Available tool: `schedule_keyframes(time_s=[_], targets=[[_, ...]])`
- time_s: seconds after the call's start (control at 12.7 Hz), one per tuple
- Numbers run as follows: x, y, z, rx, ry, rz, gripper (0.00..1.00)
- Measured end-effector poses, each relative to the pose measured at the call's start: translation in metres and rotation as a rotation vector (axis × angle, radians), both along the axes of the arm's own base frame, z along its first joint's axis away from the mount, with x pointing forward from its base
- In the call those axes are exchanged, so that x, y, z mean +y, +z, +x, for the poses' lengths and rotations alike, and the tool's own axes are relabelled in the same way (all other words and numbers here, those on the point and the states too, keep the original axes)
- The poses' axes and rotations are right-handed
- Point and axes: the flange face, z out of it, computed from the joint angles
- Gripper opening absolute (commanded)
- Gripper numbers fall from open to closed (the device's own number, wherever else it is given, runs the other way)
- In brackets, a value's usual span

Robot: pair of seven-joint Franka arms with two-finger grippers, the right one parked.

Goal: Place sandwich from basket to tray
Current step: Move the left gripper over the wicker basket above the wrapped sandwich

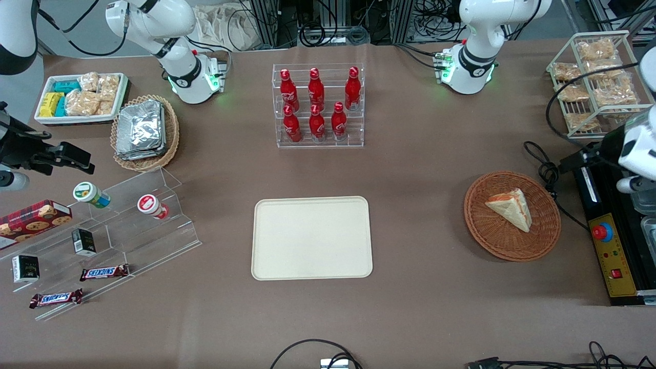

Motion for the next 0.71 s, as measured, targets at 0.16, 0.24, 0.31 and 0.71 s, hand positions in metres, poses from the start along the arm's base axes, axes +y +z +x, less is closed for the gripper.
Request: schedule_keyframes(time_s=[0.16,0.24,0.31,0.71], targets=[[-0.003,-0.042,-0.006,-0.027,0.131,0.028,1.00],[-0.005,-0.060,-0.010,-0.043,0.186,0.037,1.00],[-0.007,-0.077,-0.014,-0.059,0.235,0.042,1.00],[-0.012,-0.141,-0.021,-0.118,0.416,0.048,1.00]])
